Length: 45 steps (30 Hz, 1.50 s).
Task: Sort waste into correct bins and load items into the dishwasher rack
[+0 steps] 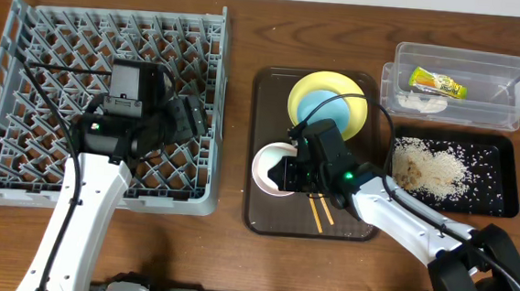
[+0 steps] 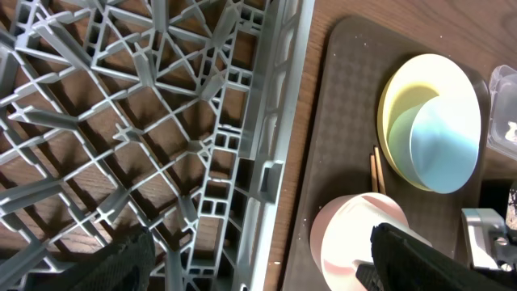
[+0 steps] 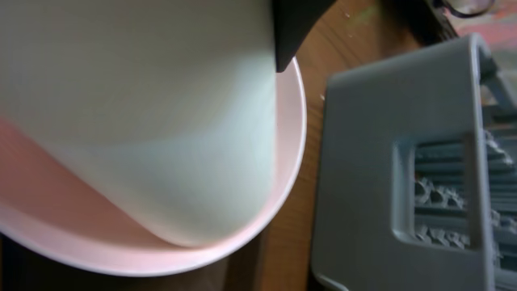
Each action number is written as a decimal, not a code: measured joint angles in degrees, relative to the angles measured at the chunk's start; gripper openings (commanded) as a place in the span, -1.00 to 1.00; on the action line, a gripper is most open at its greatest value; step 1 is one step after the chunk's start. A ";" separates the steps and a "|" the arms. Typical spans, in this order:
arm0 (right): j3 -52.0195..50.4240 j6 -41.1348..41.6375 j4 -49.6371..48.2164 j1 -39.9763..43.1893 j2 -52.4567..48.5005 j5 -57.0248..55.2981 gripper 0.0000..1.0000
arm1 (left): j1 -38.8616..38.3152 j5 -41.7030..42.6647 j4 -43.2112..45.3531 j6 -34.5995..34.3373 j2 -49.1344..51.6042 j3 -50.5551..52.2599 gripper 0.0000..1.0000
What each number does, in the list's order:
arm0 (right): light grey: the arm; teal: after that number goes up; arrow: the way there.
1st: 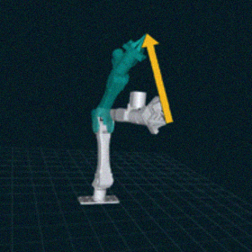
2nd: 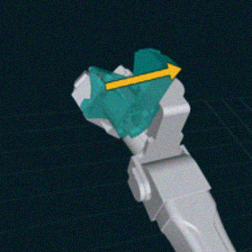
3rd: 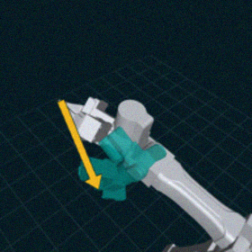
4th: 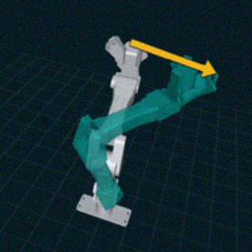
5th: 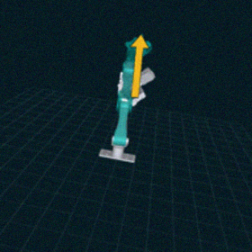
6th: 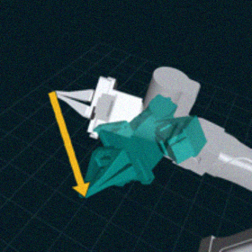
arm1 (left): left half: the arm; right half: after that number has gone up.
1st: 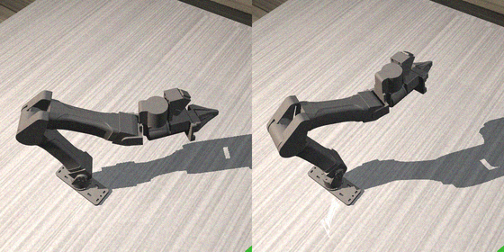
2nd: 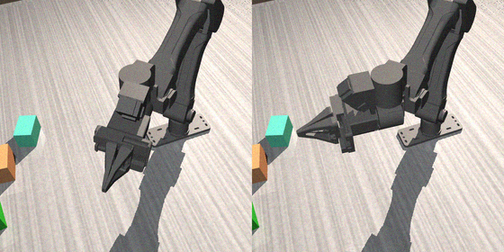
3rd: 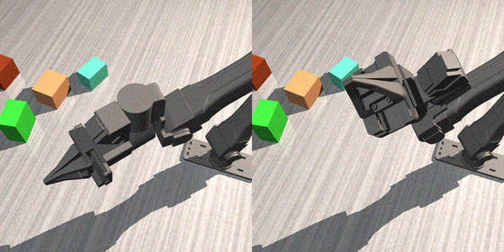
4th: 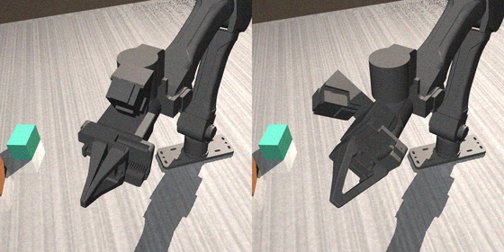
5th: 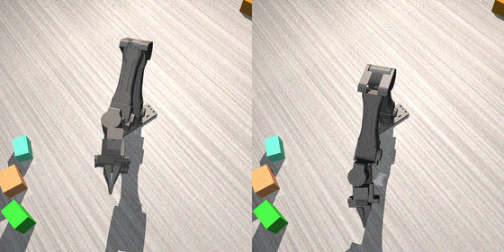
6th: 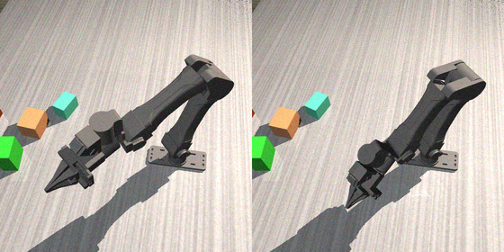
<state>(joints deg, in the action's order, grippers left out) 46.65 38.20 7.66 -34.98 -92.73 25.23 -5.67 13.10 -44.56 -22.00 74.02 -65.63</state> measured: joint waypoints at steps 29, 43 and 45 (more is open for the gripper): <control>3.17 -13.07 -10.27 17.49 8.28 33.31 -0.98 | 0.04 21.73 11.10 -0.57 0.02 0.02 0.75; 3.43 -7.21 -35.50 17.51 8.28 49.90 -0.97 | 0.00 54.62 19.32 -15.67 0.46 0.00 0.75; 3.43 -6.58 -35.89 17.51 8.28 50.47 -0.98 | 0.00 56.76 19.37 -16.41 0.50 0.00 0.75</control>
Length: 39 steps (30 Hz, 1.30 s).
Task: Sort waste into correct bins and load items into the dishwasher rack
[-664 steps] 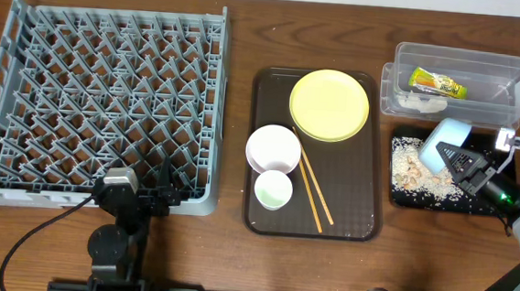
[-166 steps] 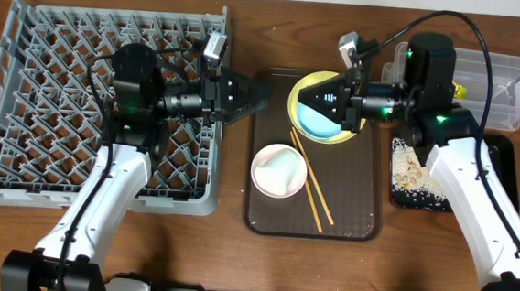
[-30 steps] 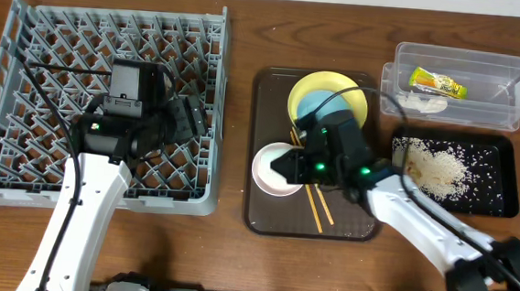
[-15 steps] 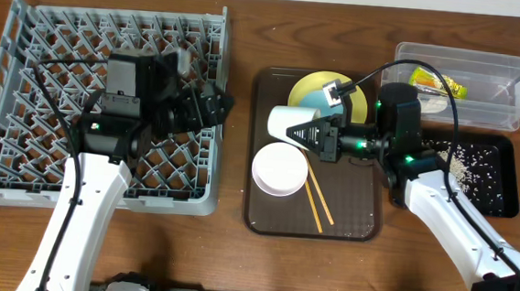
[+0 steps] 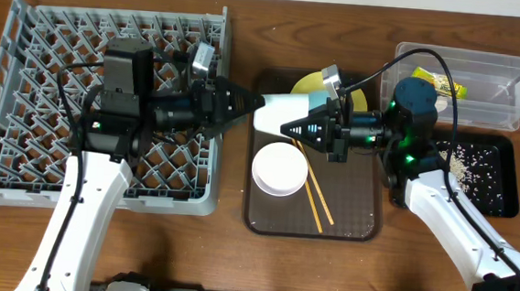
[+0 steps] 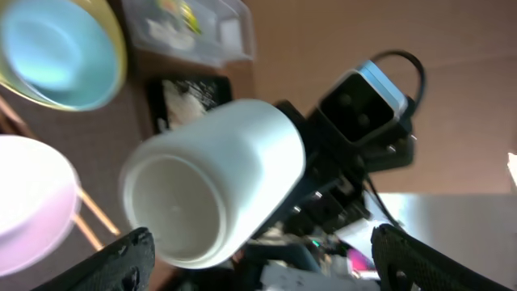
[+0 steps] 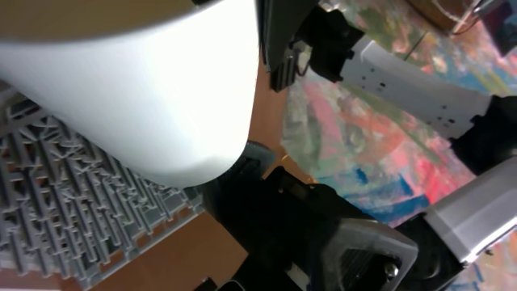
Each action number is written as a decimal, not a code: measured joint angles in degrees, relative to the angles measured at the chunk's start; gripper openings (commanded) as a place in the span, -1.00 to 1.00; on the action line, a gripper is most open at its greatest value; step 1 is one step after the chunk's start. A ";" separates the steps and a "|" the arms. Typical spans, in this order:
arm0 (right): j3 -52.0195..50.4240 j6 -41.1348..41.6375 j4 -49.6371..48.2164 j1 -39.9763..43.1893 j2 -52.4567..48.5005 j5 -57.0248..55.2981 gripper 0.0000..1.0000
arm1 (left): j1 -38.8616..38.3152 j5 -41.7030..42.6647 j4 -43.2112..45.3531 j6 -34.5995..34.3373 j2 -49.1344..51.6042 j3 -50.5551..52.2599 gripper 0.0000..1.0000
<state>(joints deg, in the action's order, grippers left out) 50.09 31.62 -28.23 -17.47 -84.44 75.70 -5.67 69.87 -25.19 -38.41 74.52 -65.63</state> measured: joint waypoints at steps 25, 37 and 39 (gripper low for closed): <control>0.02 10.32 -17.25 -3.04 0.11 5.51 -0.98 | -7.26 0.09 1.01 -1.22 0.33 0.00 0.75; 0.44 10.49 -17.64 -4.20 0.52 5.09 -0.98 | -7.65 -1.03 4.72 -4.44 0.37 0.02 0.47; 0.44 10.91 -17.49 -4.17 0.61 5.09 -0.98 | -7.50 -0.72 4.96 -4.15 0.37 0.02 0.45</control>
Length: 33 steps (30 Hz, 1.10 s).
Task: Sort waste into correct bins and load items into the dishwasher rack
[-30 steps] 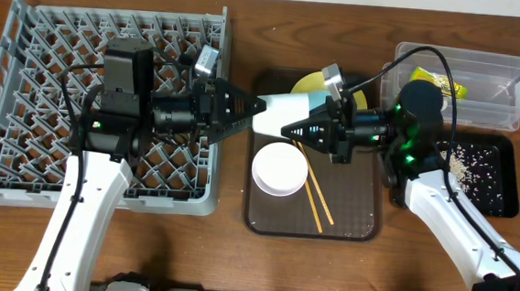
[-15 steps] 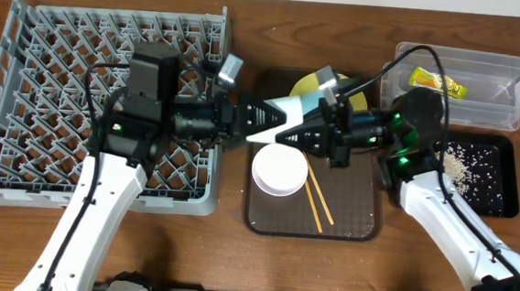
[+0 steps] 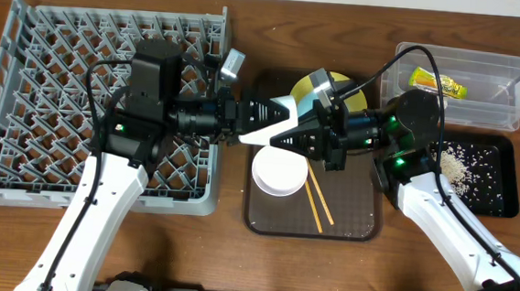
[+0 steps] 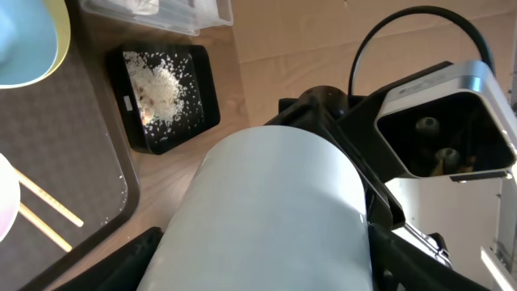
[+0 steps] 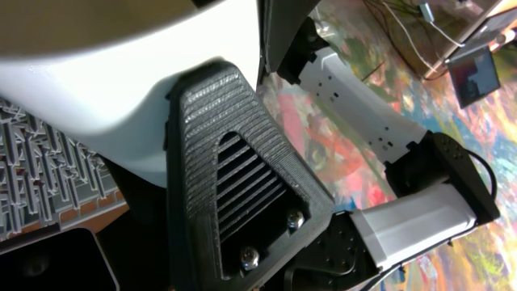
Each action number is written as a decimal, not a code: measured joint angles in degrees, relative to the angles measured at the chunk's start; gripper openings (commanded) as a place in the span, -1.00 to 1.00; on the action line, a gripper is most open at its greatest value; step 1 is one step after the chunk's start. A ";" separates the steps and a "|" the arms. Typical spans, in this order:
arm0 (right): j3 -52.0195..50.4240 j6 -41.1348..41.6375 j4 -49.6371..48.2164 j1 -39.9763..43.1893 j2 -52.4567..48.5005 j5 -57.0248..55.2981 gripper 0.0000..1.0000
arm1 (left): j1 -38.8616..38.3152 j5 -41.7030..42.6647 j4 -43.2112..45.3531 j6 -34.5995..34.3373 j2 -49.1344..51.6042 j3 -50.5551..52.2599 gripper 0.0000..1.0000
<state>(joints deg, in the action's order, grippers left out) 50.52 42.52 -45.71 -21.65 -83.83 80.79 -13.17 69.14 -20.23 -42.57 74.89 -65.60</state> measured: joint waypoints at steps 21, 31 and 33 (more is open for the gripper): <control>0.00 -0.50 1.88 0.72 -0.07 0.31 0.09 | -0.44 -5.27 -4.35 4.11 0.00 -0.02 0.11; -0.15 -13.14 28.41 2.71 -0.39 -4.87 0.07 | 1.73 -23.39 -10.78 13.97 -0.70 -0.26 0.11; -0.07 -17.29 35.56 3.19 -0.35 -8.63 0.00 | 3.98 -25.66 -10.78 15.17 -0.70 -0.26 0.10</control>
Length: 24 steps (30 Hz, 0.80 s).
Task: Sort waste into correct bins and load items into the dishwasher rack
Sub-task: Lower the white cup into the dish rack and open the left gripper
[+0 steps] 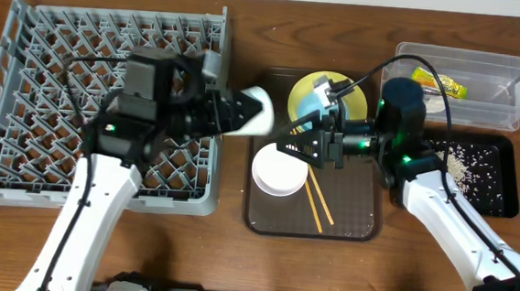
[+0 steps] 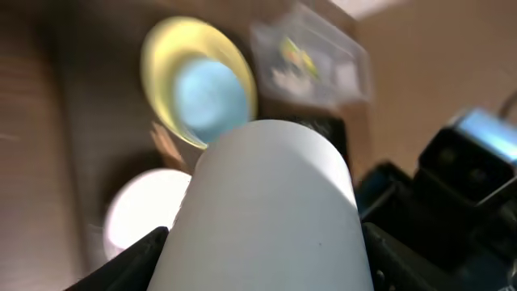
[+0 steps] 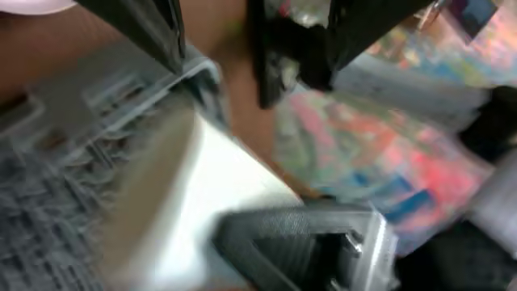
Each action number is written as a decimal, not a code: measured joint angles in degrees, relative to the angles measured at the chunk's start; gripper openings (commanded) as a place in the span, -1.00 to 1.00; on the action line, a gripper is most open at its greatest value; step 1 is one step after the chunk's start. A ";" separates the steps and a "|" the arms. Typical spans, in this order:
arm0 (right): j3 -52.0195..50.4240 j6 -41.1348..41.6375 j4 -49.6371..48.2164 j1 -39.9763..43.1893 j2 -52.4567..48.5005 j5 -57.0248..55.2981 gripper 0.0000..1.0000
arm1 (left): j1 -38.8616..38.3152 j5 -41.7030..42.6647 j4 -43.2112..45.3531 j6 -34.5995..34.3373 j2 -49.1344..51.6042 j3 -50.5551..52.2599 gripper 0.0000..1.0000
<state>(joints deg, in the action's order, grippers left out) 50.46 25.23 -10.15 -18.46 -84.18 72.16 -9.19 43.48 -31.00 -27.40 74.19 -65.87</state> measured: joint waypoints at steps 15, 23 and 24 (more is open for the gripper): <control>3.34 -15.45 30.60 3.87 -0.02 -28.09 -0.10 | 14.93 -28.00 -12.96 12.09 -2.38 -1.27 0.12; 15.85 -20.68 51.78 4.00 0.02 -48.83 -0.02 | 15.17 -42.01 -21.40 14.16 -1.79 -1.62 0.12; 16.22 -20.87 52.28 4.00 0.02 -50.01 -0.02 | 15.15 -42.86 -21.68 14.19 -1.36 -1.62 0.12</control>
<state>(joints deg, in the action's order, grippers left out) 66.67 4.36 42.13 -14.46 -84.16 22.15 5.96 0.62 -52.69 -13.21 72.84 -67.48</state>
